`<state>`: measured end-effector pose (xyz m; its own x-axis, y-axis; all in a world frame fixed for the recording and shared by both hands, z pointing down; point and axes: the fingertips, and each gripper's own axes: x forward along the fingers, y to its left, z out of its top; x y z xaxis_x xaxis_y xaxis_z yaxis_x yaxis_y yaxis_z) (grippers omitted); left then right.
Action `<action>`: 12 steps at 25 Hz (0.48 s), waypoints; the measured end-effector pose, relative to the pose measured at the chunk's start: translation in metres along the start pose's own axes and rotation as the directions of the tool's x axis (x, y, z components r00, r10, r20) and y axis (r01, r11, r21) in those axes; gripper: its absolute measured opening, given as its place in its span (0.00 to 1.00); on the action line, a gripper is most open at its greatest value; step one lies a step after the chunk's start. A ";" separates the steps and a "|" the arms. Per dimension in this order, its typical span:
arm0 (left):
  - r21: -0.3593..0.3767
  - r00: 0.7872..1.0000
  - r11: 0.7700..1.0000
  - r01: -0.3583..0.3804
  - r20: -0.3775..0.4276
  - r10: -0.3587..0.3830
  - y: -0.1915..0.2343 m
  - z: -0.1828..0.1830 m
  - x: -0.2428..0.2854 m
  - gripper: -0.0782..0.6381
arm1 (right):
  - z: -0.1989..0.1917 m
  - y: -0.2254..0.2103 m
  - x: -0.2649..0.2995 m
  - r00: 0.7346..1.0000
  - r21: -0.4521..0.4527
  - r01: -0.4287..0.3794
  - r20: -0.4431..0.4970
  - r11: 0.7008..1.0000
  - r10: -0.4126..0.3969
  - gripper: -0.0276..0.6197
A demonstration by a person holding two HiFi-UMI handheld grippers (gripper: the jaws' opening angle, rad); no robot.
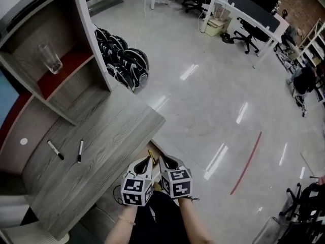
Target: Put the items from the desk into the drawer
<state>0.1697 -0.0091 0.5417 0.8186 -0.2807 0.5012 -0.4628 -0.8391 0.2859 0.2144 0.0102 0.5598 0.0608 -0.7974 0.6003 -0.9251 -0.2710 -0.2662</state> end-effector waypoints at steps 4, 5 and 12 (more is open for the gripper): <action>0.010 0.999 1.000 0.008 0.034 -0.008 -0.004 0.017 -0.009 0.15 | 0.012 0.008 -0.009 1.000 -0.026 -0.011 0.021 1.000 0.012 0.07; 0.014 0.999 1.000 0.011 0.044 -0.012 -0.007 0.021 -0.011 0.15 | 0.016 0.008 -0.012 0.999 -0.031 -0.015 0.029 0.999 0.016 0.07; 0.046 0.993 0.998 0.037 0.112 -0.042 -0.028 0.051 -0.033 0.15 | 0.048 0.021 -0.038 0.990 -0.024 -0.058 0.131 0.998 0.060 0.07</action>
<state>0.1728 -0.0004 0.4751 0.8704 -0.2954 0.3939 -0.4157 -0.8696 0.2664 0.2108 0.0096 0.4953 0.0535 -0.8759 0.4796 -0.9356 -0.2117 -0.2824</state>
